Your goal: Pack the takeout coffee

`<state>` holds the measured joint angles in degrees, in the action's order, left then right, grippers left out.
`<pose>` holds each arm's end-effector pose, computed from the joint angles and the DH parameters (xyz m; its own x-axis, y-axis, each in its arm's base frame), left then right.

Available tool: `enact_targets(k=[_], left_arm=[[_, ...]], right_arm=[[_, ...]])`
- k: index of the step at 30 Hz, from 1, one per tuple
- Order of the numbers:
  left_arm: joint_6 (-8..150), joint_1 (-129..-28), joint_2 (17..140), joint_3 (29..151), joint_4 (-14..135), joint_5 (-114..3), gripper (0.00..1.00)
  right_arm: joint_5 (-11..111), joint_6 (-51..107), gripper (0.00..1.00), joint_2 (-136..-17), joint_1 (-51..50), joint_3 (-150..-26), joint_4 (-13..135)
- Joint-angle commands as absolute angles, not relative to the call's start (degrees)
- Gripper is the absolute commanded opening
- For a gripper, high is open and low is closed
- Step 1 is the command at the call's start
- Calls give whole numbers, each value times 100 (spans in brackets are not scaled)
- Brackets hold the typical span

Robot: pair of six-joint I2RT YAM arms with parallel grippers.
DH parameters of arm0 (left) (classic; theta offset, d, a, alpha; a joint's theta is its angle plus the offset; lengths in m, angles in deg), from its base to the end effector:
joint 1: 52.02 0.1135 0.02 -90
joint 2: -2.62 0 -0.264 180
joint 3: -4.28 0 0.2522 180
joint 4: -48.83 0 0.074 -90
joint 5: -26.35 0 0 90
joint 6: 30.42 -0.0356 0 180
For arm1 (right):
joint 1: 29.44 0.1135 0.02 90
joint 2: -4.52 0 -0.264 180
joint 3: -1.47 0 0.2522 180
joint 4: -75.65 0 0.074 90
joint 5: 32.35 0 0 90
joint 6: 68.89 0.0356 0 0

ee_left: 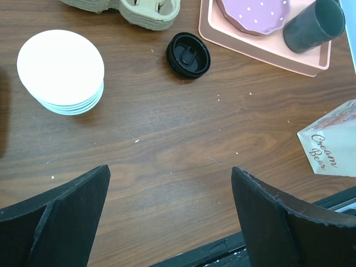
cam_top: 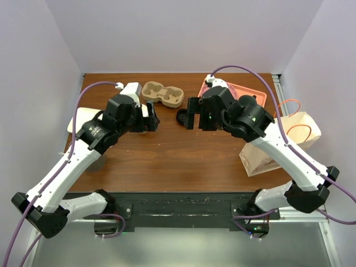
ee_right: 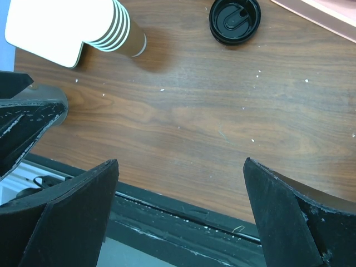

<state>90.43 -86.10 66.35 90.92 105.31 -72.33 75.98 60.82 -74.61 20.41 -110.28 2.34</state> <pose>0.1906 -0.1224 0.3880 -0.6238 -0.1900 -0.7581 0.1513 0.9223 -0.3556 0.1790 0.1949 0.4384 -0.6887 0.1241 -0.7143 -0.1713 0.9295 0.3267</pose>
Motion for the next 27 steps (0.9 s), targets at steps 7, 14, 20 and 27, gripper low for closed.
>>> enact_targets(k=[7, 14, 20, 27], left_arm=[[8490, -8577, 6968, 9775, 10917, -7981, 88], [8015, -8226, 8354, 10495, 11199, -8405, 70], [7822, -8032, 9304, 10979, 11216, -8193, 43], [7567, -7909, 9842, 11173, 11181, -8254, 36]], right_arm=[[7479, 5654, 98, -6869, 2049, -10941, 783], [7101, 5109, 96, -6483, 2040, -10581, 1135], [7092, 4467, 86, -6140, 2040, -10457, 1390], [7101, 4142, 81, -6052, 2040, -10405, 1434]])
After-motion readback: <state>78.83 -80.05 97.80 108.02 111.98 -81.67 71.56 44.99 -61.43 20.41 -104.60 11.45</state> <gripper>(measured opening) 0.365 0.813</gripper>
